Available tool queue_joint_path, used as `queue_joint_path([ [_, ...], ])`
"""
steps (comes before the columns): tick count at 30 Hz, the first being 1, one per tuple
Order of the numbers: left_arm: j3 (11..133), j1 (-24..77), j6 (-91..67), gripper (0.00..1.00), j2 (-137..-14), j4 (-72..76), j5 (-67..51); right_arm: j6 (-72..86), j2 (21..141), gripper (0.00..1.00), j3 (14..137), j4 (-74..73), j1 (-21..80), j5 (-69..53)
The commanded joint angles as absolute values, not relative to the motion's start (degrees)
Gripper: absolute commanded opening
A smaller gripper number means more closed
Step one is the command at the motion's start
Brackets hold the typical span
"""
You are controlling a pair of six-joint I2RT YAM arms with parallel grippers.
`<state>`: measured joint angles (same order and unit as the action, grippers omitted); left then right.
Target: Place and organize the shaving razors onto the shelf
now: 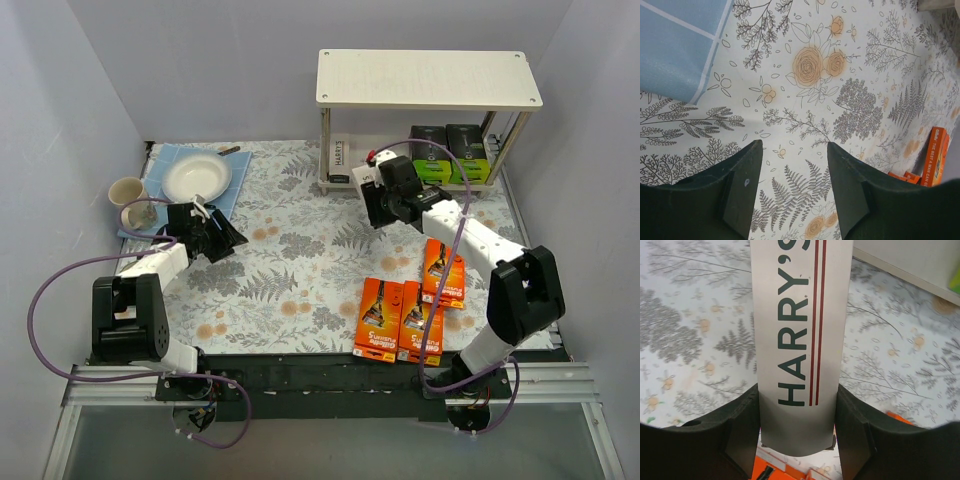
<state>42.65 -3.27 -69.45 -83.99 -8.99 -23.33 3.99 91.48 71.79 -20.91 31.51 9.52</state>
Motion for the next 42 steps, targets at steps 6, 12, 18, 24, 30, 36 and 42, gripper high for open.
queue_joint_path([
  [6,43.9,-3.3,-67.7,0.54,-82.4,-9.4,-23.6,5.8,99.5,0.56,83.0,-18.9,26.3,13.2],
  [12,43.1,-3.3,-66.4,0.54,-81.3,-10.5,-23.5,4.8,105.3,0.56,87.6,-17.4,25.9,15.5],
  [18,42.8,-3.4,-65.7,0.54,-80.9,-10.8,-23.3,3.8,111.1,0.57,94.0,-16.2,25.2,16.8],
  [24,42.8,-3.3,-65.3,0.55,-80.9,-10.9,-23.4,3.0,117.1,0.58,101.0,-15.5,24.4,17.8],
  [30,42.6,-3.4,-64.7,0.55,-80.9,-11.0,-23.3,2.4,122.4,0.57,106.4,-14.8,24.4,17.4],
  [36,42.4,-3.4,-64.3,0.55,-80.8,-11.2,-23.3,2.6,126.0,0.58,111.4,-14.3,24.4,17.3],
  [42,42.1,-3.3,-64.2,0.56,-80.6,-11.1,-23.5,6.3,127.4,0.71,112.0,-15.7,24.3,15.8],
])
